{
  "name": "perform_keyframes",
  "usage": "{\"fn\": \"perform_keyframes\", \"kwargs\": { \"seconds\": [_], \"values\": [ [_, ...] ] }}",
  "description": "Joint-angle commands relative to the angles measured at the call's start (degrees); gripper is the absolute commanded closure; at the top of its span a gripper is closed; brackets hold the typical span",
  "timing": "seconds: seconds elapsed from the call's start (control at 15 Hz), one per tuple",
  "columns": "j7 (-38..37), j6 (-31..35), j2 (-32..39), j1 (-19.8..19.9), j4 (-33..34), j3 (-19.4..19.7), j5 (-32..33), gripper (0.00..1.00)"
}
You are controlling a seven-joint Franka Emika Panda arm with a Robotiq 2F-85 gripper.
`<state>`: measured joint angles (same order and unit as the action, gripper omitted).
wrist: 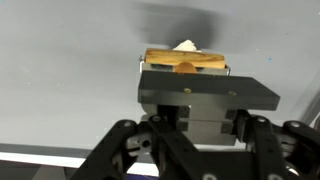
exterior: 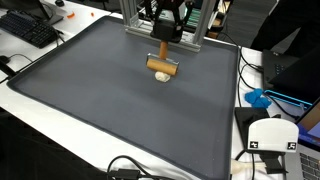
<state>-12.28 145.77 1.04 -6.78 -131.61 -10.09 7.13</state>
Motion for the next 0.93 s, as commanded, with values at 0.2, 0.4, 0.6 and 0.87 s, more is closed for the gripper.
{"fn": "perform_keyframes", "kwargs": {
  "seconds": [0.2, 0.4, 0.6, 0.87],
  "values": [
    [-5.4, 4.1, 4.1, -1.1, 2.1, 1.4, 5.2, 0.65],
    [-7.2, 5.3, 5.2, -1.5, 2.3, 2.0, 7.0, 0.65],
    [-7.9, 5.5, 6.0, -1.9, 2.8, 2.5, 7.4, 0.65],
    [-5.7, 0.1, 5.2, -2.1, 3.4, 2.3, 4.7, 0.65]
  ]
}}
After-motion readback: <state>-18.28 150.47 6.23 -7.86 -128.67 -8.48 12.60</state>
